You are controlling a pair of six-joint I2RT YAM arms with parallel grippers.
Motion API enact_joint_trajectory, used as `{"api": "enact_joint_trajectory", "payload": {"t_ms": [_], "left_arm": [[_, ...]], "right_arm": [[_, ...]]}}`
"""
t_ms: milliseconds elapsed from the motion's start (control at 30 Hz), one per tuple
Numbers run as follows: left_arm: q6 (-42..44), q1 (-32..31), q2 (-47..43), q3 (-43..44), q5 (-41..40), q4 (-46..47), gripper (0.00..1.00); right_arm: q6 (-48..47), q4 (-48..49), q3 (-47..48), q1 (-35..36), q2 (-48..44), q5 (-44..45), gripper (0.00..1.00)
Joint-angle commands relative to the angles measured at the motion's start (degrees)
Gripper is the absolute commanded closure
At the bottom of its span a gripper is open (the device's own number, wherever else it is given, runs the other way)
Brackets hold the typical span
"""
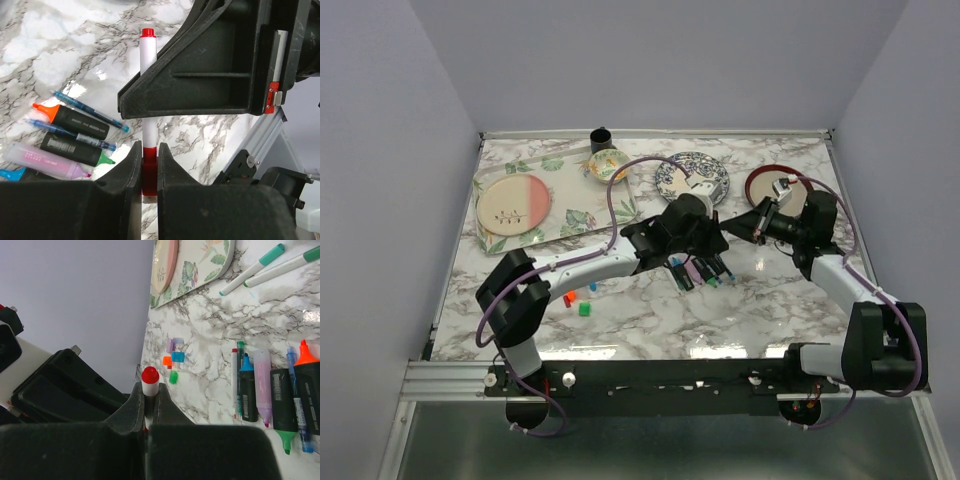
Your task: Open the pen caps
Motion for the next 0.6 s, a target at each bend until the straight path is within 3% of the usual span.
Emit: {"api": "enact_joint_trajectory", "payload": {"t_ms": [0,200,567], "left_arm": [[2.0,-3.4,1.5,-0.8,8.9,-6.5,1.00],[1.8,-5.0,-0.8,-7.4,12.0,-7.1,1.00],[1.9,-5.2,-4.4,-13.9,14.9,-9.2,1.00]], "right_arm": [[1.9,1.1,-0.6,-8.7,0.7,4.9,1.00],[3.7,1.5,-1.4,-14.4,0.1,5.3,0.99],[1.0,-0.1,-1.7,-16.2,-1.7,9.0,1.00]]}}
